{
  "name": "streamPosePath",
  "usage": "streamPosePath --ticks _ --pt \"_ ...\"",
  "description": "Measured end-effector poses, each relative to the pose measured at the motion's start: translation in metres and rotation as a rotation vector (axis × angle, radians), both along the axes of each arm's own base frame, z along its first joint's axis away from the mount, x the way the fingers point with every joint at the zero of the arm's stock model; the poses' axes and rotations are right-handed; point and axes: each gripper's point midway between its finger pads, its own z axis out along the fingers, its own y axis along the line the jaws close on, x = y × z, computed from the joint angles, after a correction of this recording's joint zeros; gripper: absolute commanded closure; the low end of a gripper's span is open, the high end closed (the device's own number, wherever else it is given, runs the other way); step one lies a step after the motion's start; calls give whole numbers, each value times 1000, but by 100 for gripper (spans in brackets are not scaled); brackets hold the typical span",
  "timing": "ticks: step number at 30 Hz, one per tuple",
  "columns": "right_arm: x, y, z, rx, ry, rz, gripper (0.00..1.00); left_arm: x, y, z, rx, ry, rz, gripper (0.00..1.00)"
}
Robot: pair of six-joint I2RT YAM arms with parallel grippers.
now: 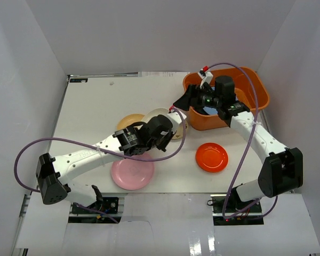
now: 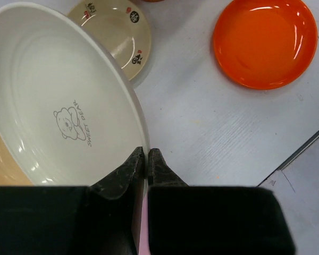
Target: Place the plates into the plastic bin on the countertop
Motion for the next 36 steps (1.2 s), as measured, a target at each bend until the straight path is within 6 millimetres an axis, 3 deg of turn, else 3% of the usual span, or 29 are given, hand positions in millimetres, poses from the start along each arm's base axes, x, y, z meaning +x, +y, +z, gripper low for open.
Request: streamPosePath --ticks 6,11,13,14,15,18,19,21,25,26,29,32,36 --pt "-43 37 -27 -3 103 145 10 -9 -19 -1 37 -71 -77 100" --pt "-58 43 -47 -29 153 168 1 -9 -23 -11 97 -99 -91 100" --pt "-62 41 -56 -44 173 167 25 -8 -23 -13 112 -111 -87 100" --pt "-62 40 -60 -53 180 162 30 -7 -22 -13 118 -118 -81 100" --pt "-63 39 -64 -60 191 154 46 -6 -21 -12 122 -125 -76 100" --pt "-63 36 -69 -75 208 133 66 -3 -19 -10 133 -146 -60 100" --pt "-63 36 -70 -75 214 123 79 -3 -20 -10 132 -147 -61 100" --pt "-64 37 -68 -67 221 119 89 -3 -20 -10 135 -152 -62 100" --pt "-63 38 -53 -49 199 89 92 -4 -22 -9 129 -169 -57 61" --pt "-61 36 -51 -54 182 77 92 -2 -21 -8 129 -177 -48 42" --pt "-50 27 -53 -81 155 28 92 3 -11 -5 132 -207 8 15" --pt "-32 14 -51 -96 139 -37 92 8 0 4 101 -226 77 7" --pt "5 -17 -25 -81 80 -157 92 20 21 21 -28 -205 173 7"
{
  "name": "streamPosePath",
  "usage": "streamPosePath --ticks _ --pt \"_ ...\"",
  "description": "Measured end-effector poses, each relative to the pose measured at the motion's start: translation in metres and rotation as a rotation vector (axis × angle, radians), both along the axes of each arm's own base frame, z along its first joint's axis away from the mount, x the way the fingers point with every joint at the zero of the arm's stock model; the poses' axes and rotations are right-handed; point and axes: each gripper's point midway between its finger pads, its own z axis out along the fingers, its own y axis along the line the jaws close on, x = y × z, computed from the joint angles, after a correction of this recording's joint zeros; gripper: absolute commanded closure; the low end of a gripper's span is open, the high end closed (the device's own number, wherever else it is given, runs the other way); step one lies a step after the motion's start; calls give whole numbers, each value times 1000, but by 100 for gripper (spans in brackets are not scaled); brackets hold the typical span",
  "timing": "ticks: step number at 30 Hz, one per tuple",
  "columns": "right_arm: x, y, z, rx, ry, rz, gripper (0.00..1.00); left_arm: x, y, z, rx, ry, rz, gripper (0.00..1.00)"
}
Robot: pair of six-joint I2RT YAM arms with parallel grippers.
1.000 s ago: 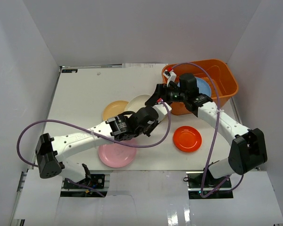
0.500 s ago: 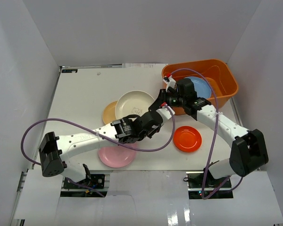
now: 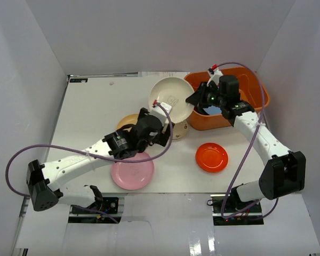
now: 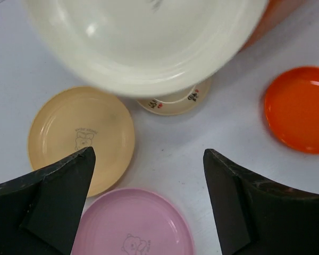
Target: Place the plates into the plastic bin on the countertop
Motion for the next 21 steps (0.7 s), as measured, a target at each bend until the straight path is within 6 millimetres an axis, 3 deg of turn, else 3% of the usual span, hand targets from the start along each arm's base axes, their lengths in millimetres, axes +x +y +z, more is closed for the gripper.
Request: streamPosePath --ticks 3,6,7,8,10,12,17,20,21 --pt "33 -37 28 15 -63 -110 92 26 31 11 -134 31 116 8" --pt "67 -95 42 21 -108 -256 92 55 67 8 -238 84 247 11" --pt "78 -121 41 15 -112 -322 92 62 76 2 -260 110 280 13" --pt "83 -134 39 10 -109 -358 92 70 86 -6 -280 141 318 14" --pt "99 -186 21 -15 -73 -490 92 79 100 -25 -305 210 371 14" --pt "108 -217 1 -37 -28 -570 92 85 116 -47 -328 282 430 13" --pt "119 -245 -51 -71 93 -632 91 92 156 -82 -398 395 563 11" --pt "119 -250 -74 -88 153 -636 75 95 172 -93 -450 437 608 11" --pt "119 -252 -80 -93 167 -640 65 97 182 -101 -476 456 633 12"
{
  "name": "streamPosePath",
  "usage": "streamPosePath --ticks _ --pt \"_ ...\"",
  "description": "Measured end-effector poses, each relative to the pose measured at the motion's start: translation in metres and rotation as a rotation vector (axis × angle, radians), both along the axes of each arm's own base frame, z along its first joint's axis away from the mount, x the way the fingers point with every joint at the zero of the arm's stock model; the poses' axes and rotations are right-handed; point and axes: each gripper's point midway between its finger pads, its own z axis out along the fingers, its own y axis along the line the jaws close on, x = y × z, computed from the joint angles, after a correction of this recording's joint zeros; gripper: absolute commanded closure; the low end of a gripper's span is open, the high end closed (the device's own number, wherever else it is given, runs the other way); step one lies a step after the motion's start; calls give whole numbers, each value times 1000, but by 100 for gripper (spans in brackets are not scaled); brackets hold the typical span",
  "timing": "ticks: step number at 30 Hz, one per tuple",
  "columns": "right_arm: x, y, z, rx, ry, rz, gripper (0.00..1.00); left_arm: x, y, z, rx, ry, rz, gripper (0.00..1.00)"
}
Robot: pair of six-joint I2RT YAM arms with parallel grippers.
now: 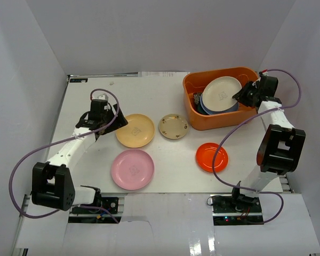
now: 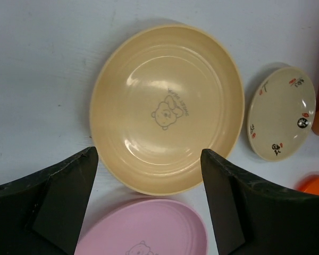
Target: Place the plates into the plastic bin on the countertop
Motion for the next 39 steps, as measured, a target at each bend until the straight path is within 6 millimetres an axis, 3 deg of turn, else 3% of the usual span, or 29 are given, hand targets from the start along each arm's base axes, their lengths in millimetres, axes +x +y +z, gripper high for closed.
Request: streamPosePath --ticks 2,3,6,10,14,16,19,21,23,31,33,36,39 --pt "-1 -3 -5 -5 18 -12 52 1 11 -15 -31 40 32 12" --pt "-2 -3 -5 -10 20 -16 37 2 16 -23 -41 62 45 12" --pt "-2 -7 -2 -34 12 -21 15 1 18 -45 -63 125 52 12" --pt "-4 -6 16 -55 -32 -11 10 2 10 -62 -100 180 27 13" --pt "-15 11 65 -82 -152 25 10 9 6 -71 -115 207 17 19" --pt "-28 38 93 -101 -239 81 10 13 5 -76 -113 218 18 21" --pt "-63 118 125 -113 -364 269 11 14 8 -85 -95 236 32 25" --pt "-93 171 129 -100 -411 416 14 13 13 -87 -75 240 47 26" --pt "-126 214 116 -78 -415 549 16 15 17 -85 -59 229 65 26" --pt "-264 344 1 -95 -185 1029 16 14 27 -50 -48 90 97 26" --pt "-283 361 -20 -111 -137 1087 19 16 30 -38 -41 47 104 26" --pt "-294 372 -54 -152 -59 1107 26 18 38 -27 -5 2 121 26" --pt "-302 375 -86 -199 18 1109 29 16 47 -33 44 16 141 26"
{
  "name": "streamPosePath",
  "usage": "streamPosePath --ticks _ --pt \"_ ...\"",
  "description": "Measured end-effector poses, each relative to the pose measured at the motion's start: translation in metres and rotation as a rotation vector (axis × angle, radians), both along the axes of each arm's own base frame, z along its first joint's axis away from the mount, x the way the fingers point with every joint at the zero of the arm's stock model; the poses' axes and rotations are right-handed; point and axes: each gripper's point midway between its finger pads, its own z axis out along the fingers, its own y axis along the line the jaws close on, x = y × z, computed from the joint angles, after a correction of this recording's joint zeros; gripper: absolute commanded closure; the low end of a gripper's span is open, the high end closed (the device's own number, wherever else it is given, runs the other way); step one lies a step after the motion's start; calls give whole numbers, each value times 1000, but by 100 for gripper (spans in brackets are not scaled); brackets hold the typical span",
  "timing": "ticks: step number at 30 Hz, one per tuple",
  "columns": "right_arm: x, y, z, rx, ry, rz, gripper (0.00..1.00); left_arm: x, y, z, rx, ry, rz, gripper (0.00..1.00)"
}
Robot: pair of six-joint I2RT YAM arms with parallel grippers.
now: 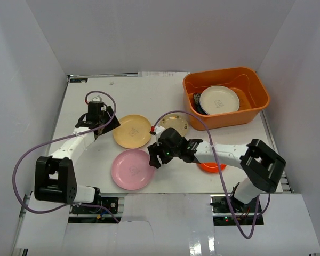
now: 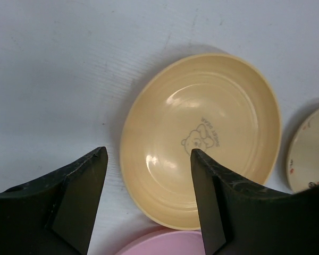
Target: Place the plates into the plastic bin on the countertop
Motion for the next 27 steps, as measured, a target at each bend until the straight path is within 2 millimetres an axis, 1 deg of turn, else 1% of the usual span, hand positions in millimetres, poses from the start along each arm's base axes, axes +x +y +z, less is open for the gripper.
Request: streamPosePath --ticks 2,4,5,6,7,8,10,13,15,16,18,19,21,23,24,25,27 --pt "-2 1 -18 -51 16 -6 36 -3 3 -12 20 43 4 26" --pt "-2 3 -29 -80 26 -14 42 -6 5 -29 34 101 5 26" --pt "-2 5 -34 -90 31 -15 53 -8 5 -38 38 132 3 26" --pt "-3 5 -38 -99 32 -14 60 -10 4 -46 40 158 0 26" --pt "-3 5 -41 -105 36 -16 74 -12 4 -53 42 181 -3 26" --pt "-3 6 -43 -106 44 -19 82 -14 4 -58 41 201 -7 26" --pt "-3 7 -43 -104 49 -36 92 -17 3 -63 39 220 -14 27" --pt "-2 9 -35 -80 45 -40 92 -16 2 -63 37 217 -21 28" --pt "-3 5 -22 -68 35 -40 92 -15 1 -62 36 216 -25 30" --pt "-4 4 -9 -49 20 -34 92 -15 1 -62 35 216 -27 31" --pt "-4 0 23 2 -29 -32 92 -14 -1 -64 28 221 -33 34" --pt "-1 -3 41 32 -65 -38 92 -13 -2 -65 27 223 -37 36" --pt "10 -13 85 97 -155 -75 92 -12 -4 -67 16 229 -45 42" --pt "36 -31 135 172 -251 -150 92 -13 -7 -70 7 239 -56 44" --pt "57 -47 162 206 -312 -220 92 -13 -8 -71 2 242 -59 47" --pt "79 -65 184 230 -365 -297 92 -14 -9 -71 -2 244 -62 48" --pt "128 -119 227 242 -488 -498 92 -14 -11 -71 -10 244 -69 53"
